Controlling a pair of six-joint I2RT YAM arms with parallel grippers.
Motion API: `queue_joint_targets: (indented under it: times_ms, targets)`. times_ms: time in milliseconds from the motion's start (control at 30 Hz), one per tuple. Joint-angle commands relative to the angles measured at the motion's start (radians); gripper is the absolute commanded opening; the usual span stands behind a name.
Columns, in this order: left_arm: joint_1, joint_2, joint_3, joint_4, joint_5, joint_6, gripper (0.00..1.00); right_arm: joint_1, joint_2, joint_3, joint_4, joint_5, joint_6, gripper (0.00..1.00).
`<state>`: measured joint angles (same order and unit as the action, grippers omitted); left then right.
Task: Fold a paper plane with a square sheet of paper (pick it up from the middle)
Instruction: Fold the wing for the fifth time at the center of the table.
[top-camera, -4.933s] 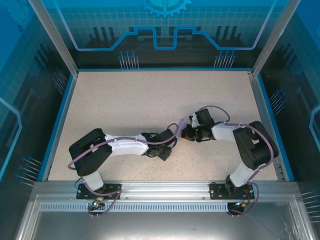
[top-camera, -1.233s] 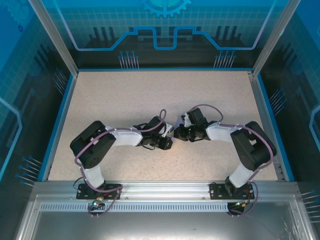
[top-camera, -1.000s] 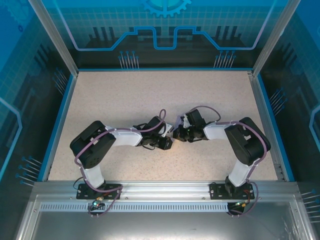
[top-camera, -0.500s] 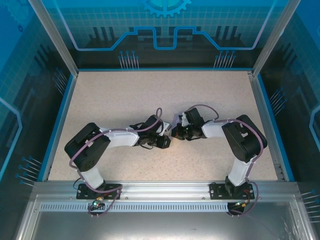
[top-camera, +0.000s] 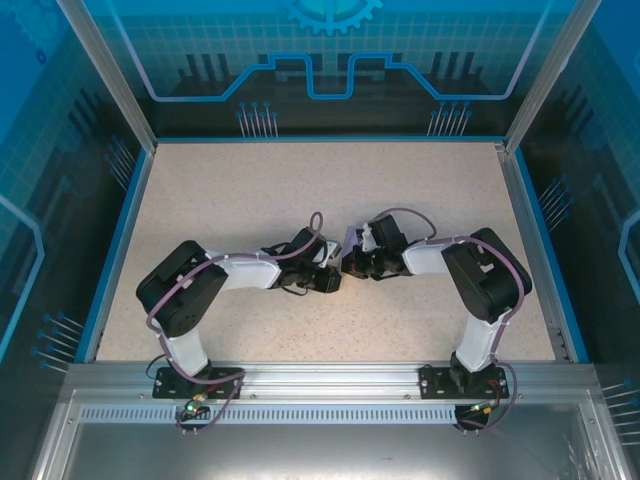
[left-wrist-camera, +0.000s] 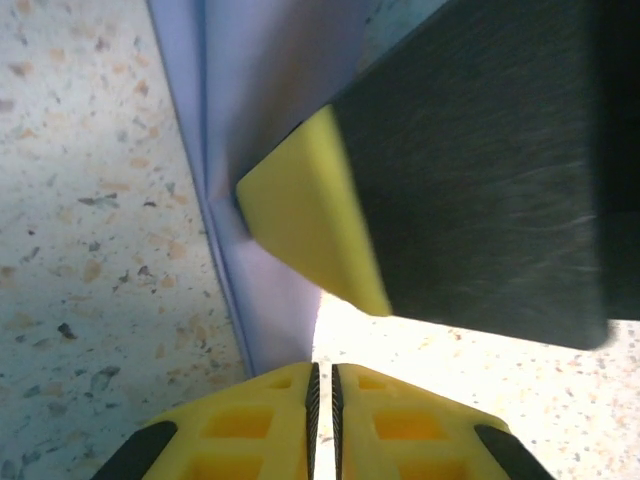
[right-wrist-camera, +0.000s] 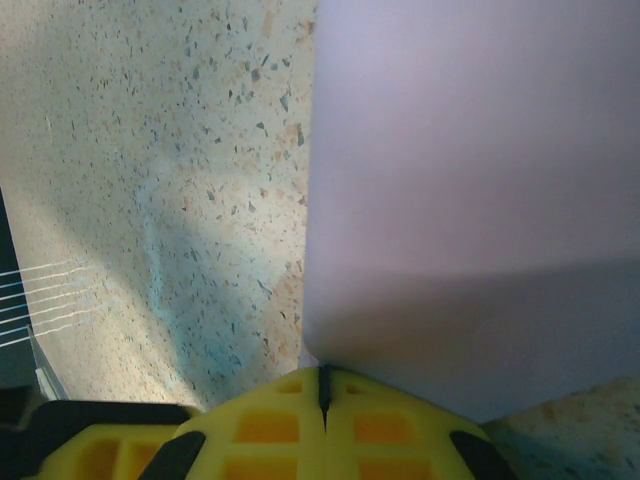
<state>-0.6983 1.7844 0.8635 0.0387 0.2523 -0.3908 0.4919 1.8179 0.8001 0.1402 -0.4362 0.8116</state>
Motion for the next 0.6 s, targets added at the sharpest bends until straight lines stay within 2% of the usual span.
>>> queue_joint_targets:
  times_ms: [0, 267, 567]
  targets:
    - [0.005, 0.033, 0.020, 0.007, 0.006, 0.009, 0.15, -0.007, 0.040, -0.036, -0.096, 0.064, -0.014, 0.04]
    - [0.007, 0.045, -0.026, 0.008, 0.010, 0.016, 0.15, -0.032, 0.012, -0.042, -0.119, 0.077, -0.023, 0.04]
    - [0.003, -0.041, -0.102, -0.066, 0.050, 0.011, 0.14, -0.047, 0.042, -0.027, -0.145, 0.102, -0.042, 0.04]
